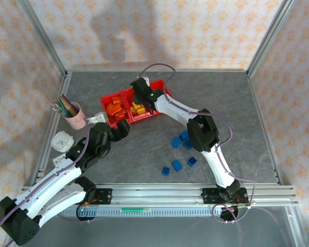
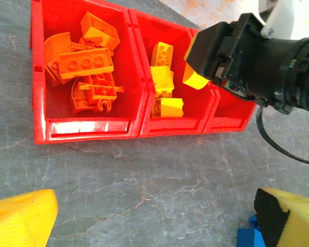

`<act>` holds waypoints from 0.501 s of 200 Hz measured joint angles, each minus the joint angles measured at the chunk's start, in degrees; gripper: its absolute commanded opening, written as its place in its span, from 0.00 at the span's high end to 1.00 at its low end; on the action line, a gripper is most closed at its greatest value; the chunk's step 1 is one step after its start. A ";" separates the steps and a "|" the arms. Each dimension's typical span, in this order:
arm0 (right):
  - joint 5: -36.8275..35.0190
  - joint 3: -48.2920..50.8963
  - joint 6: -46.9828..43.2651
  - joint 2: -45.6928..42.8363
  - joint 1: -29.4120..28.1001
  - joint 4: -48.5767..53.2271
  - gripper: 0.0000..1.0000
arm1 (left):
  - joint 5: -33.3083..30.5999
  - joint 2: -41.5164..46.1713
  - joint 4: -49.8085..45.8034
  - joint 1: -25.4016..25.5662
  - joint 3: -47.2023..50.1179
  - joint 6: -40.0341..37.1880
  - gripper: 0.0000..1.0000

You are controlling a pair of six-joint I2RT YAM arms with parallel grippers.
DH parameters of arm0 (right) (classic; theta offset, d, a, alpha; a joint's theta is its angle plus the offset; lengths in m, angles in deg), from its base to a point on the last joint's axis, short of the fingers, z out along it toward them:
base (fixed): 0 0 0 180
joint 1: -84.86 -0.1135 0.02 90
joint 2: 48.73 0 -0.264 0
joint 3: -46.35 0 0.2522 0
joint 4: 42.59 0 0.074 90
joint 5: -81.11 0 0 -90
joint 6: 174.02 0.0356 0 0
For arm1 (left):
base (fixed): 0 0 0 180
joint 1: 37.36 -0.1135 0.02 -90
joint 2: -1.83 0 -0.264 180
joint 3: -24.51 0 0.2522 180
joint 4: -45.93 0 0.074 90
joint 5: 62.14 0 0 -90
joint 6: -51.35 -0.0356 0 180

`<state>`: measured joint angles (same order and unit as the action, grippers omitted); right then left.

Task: Sort the legos into containers by color
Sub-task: Place the lego in the container.

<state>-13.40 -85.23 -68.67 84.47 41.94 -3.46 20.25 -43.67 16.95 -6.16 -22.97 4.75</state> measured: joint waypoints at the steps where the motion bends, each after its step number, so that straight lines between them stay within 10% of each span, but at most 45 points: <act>1: -0.02 -0.13 -0.02 0.11 0.02 0.04 0.66 | 0.02 0.00 0.02 0.00 0.00 0.00 0.01; 100: 1.97 -3.41 -3.04 1.99 0.85 1.16 0.42 | 1.70 -0.74 1.18 -0.13 0.00 -0.02 0.01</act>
<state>-11.44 -88.64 -71.71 86.46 42.79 -2.30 21.95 -44.41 18.13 -6.29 -22.97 4.73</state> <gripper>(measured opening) 0.562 0.992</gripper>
